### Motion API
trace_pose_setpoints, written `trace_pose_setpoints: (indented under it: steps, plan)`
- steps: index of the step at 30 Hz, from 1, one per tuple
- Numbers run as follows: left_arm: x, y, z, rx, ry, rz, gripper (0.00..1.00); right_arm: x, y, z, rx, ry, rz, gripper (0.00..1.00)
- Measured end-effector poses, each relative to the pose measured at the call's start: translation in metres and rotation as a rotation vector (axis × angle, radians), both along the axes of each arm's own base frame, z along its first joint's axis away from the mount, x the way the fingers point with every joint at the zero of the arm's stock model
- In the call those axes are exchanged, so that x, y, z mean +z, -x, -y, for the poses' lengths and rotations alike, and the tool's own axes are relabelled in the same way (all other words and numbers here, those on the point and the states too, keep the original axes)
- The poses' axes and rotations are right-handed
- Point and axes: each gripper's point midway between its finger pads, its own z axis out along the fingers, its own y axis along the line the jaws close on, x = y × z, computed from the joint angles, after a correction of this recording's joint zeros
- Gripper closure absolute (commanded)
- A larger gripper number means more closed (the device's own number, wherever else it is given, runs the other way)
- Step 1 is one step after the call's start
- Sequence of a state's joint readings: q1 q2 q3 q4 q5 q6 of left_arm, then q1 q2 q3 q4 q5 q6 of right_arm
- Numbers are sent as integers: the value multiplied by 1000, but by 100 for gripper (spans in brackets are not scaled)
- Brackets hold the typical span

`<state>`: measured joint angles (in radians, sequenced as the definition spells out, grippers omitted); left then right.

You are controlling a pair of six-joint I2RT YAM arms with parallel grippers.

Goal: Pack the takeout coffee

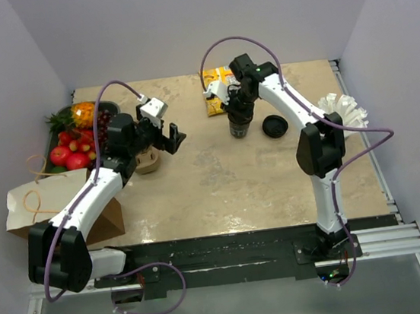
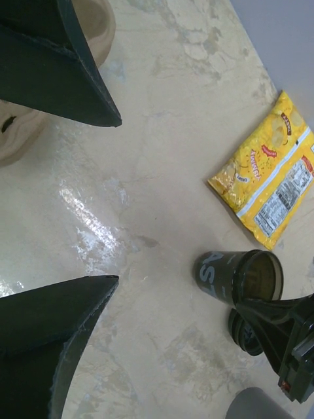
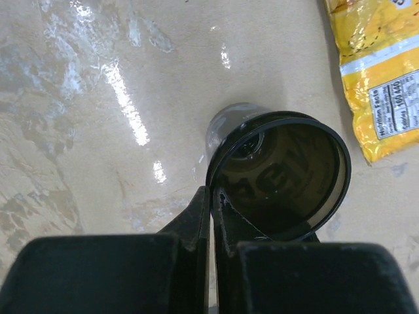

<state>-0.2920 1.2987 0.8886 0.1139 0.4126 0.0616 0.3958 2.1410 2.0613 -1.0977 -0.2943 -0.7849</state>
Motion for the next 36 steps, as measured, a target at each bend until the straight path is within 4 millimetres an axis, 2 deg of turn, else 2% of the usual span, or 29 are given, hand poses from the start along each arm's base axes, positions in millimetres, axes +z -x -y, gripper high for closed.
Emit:
trace_pose_setpoints:
  steps: [7,14,18,21,24,27,29,33,36]
  plan:
    - [-1,4,7,-18,14,-13,1,38,-3,-20,7,-35,105,100]
    - [-2,4,7,-16,12,-13,1,52,-6,-17,-13,-34,131,100]
    - [-7,4,2,12,-7,-33,0,88,-10,-26,7,-63,214,100]
    - [-7,1,-8,59,-25,-62,0,111,9,-42,80,-61,278,100]
    - [2,-7,-30,137,-11,-104,0,118,49,-68,200,-60,292,100]
    - [18,-22,-65,261,30,-125,0,107,87,-91,318,-53,265,100]
    - [22,-27,-80,318,46,-129,0,86,102,-97,366,-30,226,100]
    - [23,-24,-82,341,62,-147,0,36,125,-100,420,34,132,100]
    - [27,-20,-84,358,74,-141,0,12,131,-101,435,70,98,100]
